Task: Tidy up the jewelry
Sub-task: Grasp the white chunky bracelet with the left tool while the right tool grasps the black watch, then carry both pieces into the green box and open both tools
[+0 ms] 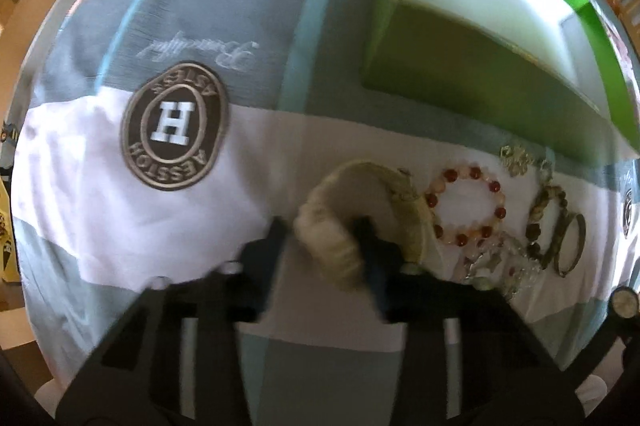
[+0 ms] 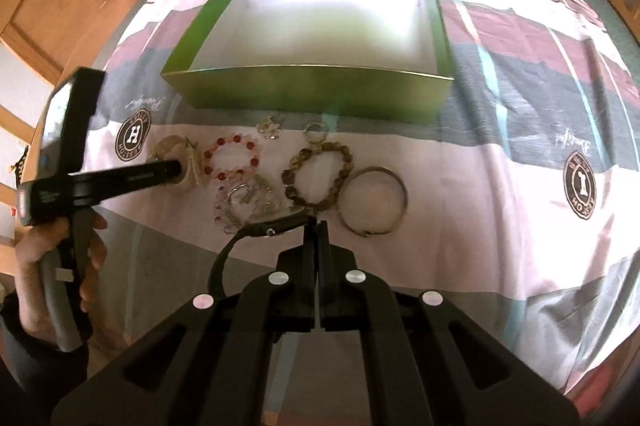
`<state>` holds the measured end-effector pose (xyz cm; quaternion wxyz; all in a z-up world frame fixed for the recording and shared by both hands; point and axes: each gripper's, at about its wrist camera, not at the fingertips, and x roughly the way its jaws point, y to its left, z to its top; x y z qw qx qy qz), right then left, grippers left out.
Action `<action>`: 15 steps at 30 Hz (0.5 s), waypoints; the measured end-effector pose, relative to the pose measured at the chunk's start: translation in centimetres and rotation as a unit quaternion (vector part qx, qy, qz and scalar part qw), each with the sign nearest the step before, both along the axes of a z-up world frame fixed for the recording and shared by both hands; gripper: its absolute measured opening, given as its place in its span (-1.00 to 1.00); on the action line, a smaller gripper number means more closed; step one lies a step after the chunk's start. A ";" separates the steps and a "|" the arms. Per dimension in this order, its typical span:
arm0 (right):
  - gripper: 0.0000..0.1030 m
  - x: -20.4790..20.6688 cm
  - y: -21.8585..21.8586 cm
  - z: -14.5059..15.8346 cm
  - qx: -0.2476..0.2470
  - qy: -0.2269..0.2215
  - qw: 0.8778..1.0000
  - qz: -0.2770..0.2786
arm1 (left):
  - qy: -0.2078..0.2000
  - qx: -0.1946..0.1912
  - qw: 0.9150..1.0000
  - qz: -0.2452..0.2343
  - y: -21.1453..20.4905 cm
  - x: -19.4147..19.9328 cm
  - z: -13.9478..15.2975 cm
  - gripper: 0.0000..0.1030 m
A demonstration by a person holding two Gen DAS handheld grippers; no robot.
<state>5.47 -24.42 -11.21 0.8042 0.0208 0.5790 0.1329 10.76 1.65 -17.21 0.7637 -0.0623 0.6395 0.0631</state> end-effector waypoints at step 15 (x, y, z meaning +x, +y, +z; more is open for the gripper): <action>-0.98 1.7 -3.1 -0.1 0.027 0.003 0.996 -0.084 | -0.075 -0.021 0.997 -0.013 1.0 -2.2 5.3 -0.67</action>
